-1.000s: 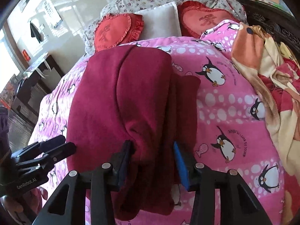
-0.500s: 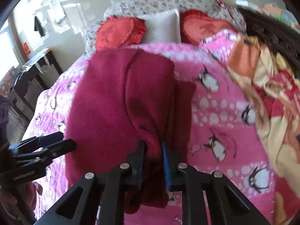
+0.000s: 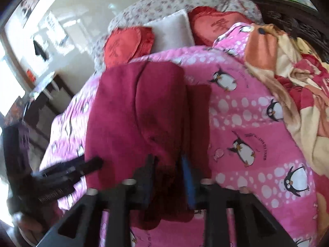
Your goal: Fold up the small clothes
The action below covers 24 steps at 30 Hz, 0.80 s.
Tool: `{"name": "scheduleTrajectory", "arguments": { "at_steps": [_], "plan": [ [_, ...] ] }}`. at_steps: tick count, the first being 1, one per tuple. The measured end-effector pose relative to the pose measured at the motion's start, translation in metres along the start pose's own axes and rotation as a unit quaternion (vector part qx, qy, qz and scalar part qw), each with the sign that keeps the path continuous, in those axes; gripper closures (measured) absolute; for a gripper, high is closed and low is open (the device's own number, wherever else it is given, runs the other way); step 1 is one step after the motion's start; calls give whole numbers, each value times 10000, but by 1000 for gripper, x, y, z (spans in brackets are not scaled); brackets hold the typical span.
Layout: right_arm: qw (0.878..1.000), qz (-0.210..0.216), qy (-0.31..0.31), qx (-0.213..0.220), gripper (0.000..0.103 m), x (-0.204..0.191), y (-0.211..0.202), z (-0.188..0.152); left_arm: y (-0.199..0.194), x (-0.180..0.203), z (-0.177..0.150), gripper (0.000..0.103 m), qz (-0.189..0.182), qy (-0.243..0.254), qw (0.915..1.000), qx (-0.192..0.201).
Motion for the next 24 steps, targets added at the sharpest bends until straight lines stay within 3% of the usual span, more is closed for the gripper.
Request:
{"name": "scheduleTrajectory", "arguments": {
  "at_steps": [1, 2, 7, 13, 18, 20, 22, 24],
  "plan": [
    [9999, -42, 13, 136, 36, 0, -3, 5, -1, -1, 1, 41, -58, -32, 10000, -1],
    [9997, -100, 30, 233, 34, 0, -3, 10, -2, -3, 2, 41, -151, -85, 9998, 23],
    [9998, -131, 93, -135, 32, 8, 32, 22, -2, -12, 9, 29, -503, -312, 9981, 142],
    [9935, 912, 581, -350, 32, 26, 60, 19, 13, -12, 14, 27, -859, -326, 9957, 71],
    [9890, 1331, 554, -319, 30, 25, 64, 19, 34, -8, 19, 22, -1150, -487, 9921, -149],
    [9897, 1344, 388, -305, 46, 20, 62, 19, 34, -6, 19, 23, -1180, -488, 9917, -149],
    [9891, 1390, 383, -287, 65, 17, 56, 19, 27, -4, 18, 36, -1188, -406, 9920, -146],
    [9889, 1420, 352, -265, 71, 13, 46, 17, 15, -4, 16, 44, -1255, -367, 9913, -140]
  ]
}}
Point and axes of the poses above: each gripper's, at about its wrist camera, not at the fingertips, and y roughly the way its jaws point, x to its right, z to its top, the point moved 7 cm from there along y, roughly the way its jaws point, and after that the axes turned 8 degrees about -x, right-handed, at the moved point
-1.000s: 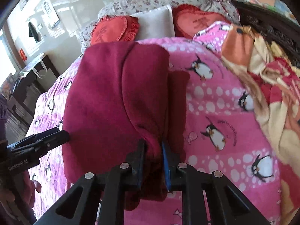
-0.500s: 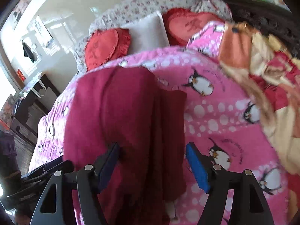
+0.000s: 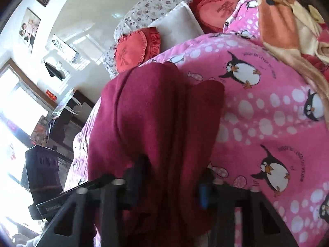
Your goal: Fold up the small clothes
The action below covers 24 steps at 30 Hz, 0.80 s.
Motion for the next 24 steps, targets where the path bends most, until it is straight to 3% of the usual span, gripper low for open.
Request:
{"name": "scheduleTrajectory", "arguments": {
  "at_steps": [4, 10, 14, 16, 18, 21, 24],
  "plan": [
    [9996, 273, -56, -40, 72, -27, -18, -8, -33, 0, -13, 46, -26, 13, 10000, -47],
    [9978, 481, -125, -434, 72, -70, -23, -55, -87, -10, -62, 46, 485, 106, 9986, -165],
    [9960, 250, -114, -846, 71, -75, -4, -92, -84, -29, -105, 46, 834, 35, 9955, -439],
    [9931, -179, -87, -1160, 66, -67, 9, -107, -71, -38, -119, 46, 1024, -3, 9932, -559],
    [9928, -487, -206, -1071, 58, -68, 2, -110, -76, -44, -124, 42, 1113, -60, 9931, -362],
    [9938, -727, -408, -730, 57, -78, -25, -107, -93, -46, -123, 41, 1354, -128, 9905, -199],
    [9950, -592, -608, -530, 57, -94, -40, -104, -114, -43, -118, 41, 1705, -17, 9851, 223]
  ]
}}
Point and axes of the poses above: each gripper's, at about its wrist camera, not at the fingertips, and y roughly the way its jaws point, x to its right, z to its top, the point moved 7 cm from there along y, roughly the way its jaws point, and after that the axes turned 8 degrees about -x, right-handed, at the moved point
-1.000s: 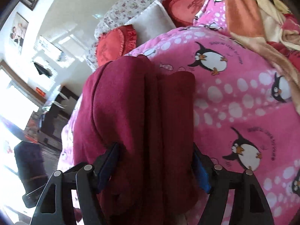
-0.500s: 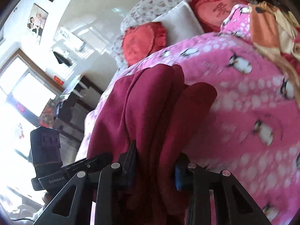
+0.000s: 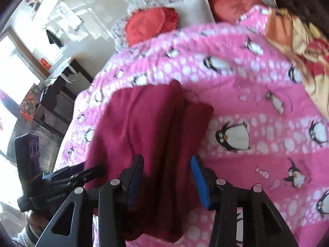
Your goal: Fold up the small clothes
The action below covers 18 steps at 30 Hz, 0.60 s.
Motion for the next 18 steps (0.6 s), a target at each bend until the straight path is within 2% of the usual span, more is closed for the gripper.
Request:
{"name": "scheduleTrajectory", "arguments": {
  "at_steps": [2, 5, 7, 9, 12, 15, 18],
  "plan": [
    [9999, 47, -86, 75, 58, -9, 1, 7, -10, 1, 2, 41, 32, 41, 9998, 166],
    [9995, -283, -140, -2, 63, -13, 20, 18, -16, 12, 2, 41, -159, 83, 9997, 193],
    [9999, -148, -35, -51, 83, -8, 36, 25, -15, 22, 0, 41, -221, 186, 9994, 193],
    [9998, -79, -86, -153, 94, -7, 49, 27, -9, 33, -3, 41, -231, 340, 9991, 113],
    [9992, -250, -277, -108, 96, -6, 43, 30, 2, 46, -4, 41, -211, 441, 9988, 6],
    [9977, -559, -385, 30, 96, 2, 28, 27, 9, 55, -7, 41, -140, 609, 9980, 72],
    [9964, -777, -311, -164, 96, 16, 46, 18, 15, 62, -6, 41, 60, 790, 9968, 134]
  ]
}}
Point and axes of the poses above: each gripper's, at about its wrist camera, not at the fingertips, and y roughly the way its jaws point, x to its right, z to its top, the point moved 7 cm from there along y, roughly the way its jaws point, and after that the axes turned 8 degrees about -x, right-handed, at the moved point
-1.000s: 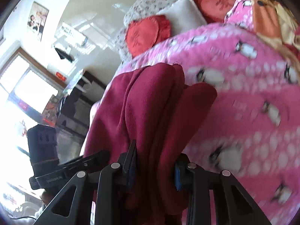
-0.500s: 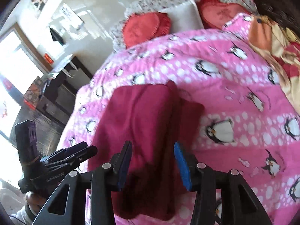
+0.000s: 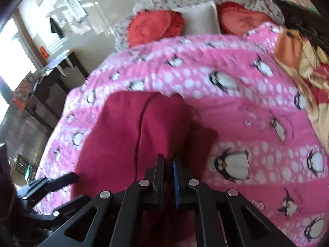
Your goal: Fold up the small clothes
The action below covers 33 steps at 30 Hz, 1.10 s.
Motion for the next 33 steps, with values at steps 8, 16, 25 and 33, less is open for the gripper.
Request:
{"name": "scheduleTrajectory", "arguments": {
  "at_steps": [8, 16, 25, 33],
  "plan": [
    [9999, 96, 17, -34, 88, -5, -13, 1, 5, -3, -2, 39, 212, 64, 9998, 9],
    [9983, 348, -357, 298, 69, -45, -53, -12, -12, -14, -3, 39, 236, -183, 9995, 110],
    [9986, 141, -493, 106, 73, -56, -38, -38, -23, -37, -9, 39, 403, -471, 9980, 138],
    [9998, 54, -78, -173, 74, -27, -16, -63, -22, -36, -17, 39, 442, -520, 9976, 92]
  ]
}}
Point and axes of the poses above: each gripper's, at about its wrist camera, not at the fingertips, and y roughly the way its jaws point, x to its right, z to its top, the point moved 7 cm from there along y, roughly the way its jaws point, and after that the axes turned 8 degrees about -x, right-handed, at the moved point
